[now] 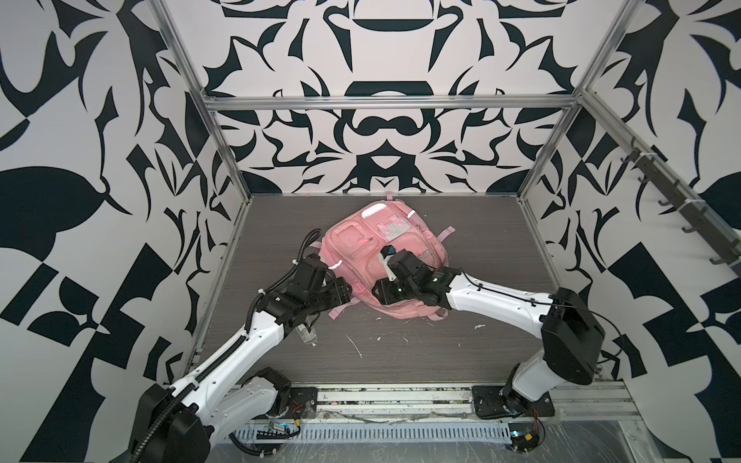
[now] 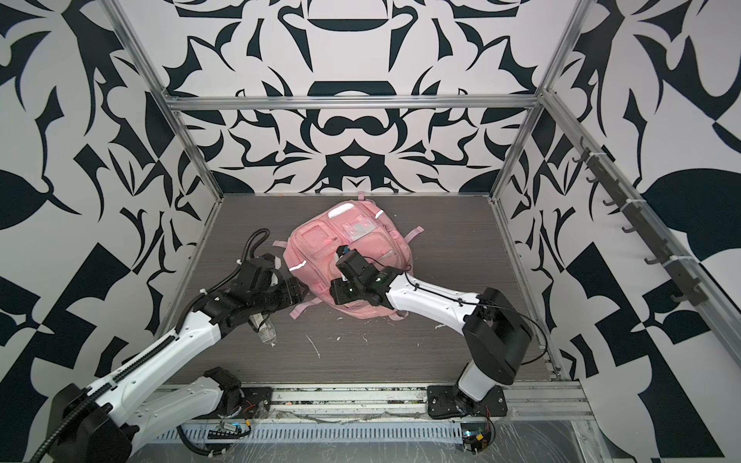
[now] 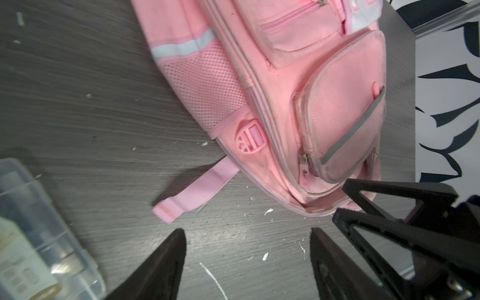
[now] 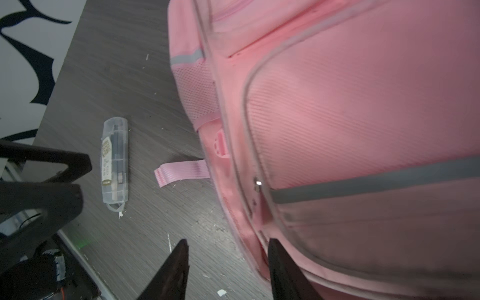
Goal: Pack the student bag
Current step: 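Open both grippers, releasing the zipper pull and the bag, then move the left gripper to the clear pencil case and close on it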
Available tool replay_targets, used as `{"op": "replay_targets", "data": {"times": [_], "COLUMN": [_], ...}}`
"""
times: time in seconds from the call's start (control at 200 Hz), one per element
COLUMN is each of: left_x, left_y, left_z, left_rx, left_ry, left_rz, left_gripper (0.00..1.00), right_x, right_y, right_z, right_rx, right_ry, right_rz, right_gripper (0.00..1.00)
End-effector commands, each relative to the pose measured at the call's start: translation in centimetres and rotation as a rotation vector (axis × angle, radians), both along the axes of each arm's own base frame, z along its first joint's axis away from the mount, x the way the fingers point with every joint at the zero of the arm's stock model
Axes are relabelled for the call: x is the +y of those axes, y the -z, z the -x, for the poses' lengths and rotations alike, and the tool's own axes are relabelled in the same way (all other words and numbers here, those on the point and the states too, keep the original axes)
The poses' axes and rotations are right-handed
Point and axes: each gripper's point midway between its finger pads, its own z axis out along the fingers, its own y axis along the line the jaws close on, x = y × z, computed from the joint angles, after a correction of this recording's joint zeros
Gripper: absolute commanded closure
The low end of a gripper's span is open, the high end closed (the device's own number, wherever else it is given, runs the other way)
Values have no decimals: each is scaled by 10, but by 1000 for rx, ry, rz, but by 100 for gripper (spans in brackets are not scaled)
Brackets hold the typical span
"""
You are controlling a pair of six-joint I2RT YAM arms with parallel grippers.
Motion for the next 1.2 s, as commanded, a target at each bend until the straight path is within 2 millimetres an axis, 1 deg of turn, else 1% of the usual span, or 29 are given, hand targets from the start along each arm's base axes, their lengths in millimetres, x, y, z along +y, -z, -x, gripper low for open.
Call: {"op": "replay_targets", "data": {"times": [0.0, 0.085, 0.19, 0.3, 0.375, 0.475, 0.56, 0.575, 0.6, 0.73, 0.85, 1.04, 1.195], "left_x": [34, 54, 79, 93, 100, 104, 110, 110, 112, 116, 120, 115, 113], "left_y": [24, 32, 41, 49, 56, 63, 65, 66, 67, 81, 88, 95, 101], "left_z": [29, 42, 55, 60, 63, 63, 56, 55, 52, 42, 28, 2, -7], "left_rx": [92, 103, 116, 124, 159, 202, 216, 217, 220, 278, 284, 271, 288], "left_ry": [-62, -131, -227, -285, -307, -319, -352, -357, -365, -390, -399, -364, -339], "left_rz": [-112, -148, -179, -185, -209, -243, -275, -280, -286, -287, -297, -295, -316], "left_gripper": [24, 27, 29, 29, 23, 17, 16, 12, 10, 9, 8, 8, 8], "right_x": [43, 62, 82, 95, 100, 104, 104, 104, 103, 97, 89, 83, 80], "right_y": [-16, -7, 0, 2, 4, 7, 10, 10, 11, 12, 13, 14, 14], "right_z": [15, 23, 28, 32, 33, 36, 39, 39, 39, 42, 43, 44, 44], "right_rx": [-13, 30, 66, 76, 82, 96, 103, 102, 103, 98, 87, 86, 79], "right_ry": [-117, -151, -182, -206, -213, -222, -228, -227, -226, -219, -209, -204, -198], "right_rz": [-76, -95, -122, -123, -122, -122, -117, -116, -114, -104, -92, -81, -73], "right_gripper": [48, 48, 49, 49, 49, 49, 49, 49, 49, 49, 48, 48, 48]}}
